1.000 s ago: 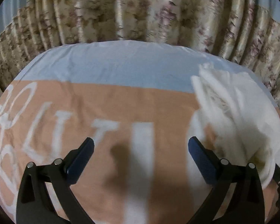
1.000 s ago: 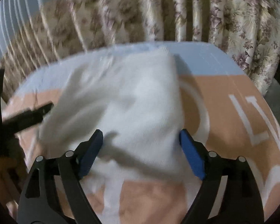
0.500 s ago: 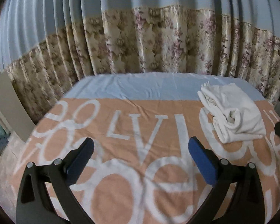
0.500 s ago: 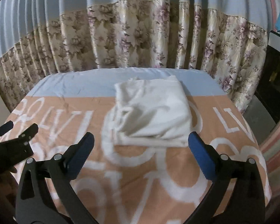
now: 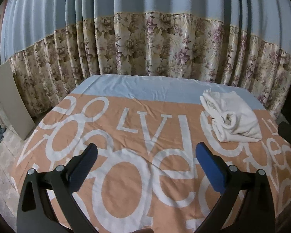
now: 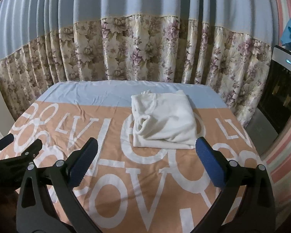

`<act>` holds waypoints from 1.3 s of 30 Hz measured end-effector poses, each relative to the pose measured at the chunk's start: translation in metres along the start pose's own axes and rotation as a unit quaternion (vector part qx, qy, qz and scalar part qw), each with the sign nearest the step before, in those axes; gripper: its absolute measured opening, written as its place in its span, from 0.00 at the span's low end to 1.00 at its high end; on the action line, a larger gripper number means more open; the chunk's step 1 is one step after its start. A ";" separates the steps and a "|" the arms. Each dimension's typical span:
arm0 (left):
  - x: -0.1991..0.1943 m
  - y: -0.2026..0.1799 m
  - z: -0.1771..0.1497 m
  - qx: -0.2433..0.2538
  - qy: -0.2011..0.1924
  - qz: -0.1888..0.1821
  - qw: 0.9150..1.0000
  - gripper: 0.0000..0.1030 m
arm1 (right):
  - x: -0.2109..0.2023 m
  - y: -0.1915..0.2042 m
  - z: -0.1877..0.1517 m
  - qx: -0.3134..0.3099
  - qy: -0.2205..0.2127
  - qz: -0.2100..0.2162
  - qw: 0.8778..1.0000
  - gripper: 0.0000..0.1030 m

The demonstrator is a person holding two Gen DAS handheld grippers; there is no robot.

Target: Fold small clothes

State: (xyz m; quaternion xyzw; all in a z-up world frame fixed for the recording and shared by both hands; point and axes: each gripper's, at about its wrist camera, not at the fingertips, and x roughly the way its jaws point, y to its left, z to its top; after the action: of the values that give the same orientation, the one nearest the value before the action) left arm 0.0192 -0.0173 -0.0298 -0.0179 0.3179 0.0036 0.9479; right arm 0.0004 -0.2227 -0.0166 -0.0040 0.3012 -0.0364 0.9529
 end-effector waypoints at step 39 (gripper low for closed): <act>0.010 0.009 -0.009 -0.006 0.011 0.009 1.000 0.99 | 0.004 -0.006 -0.011 0.021 0.005 0.012 1.000 0.97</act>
State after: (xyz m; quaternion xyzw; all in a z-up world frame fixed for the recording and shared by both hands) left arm 0.0214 -0.0083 -0.0431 -0.0202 0.3283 0.0138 0.9443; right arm -0.0028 -0.2286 -0.0277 0.0192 0.3050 -0.0315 0.9516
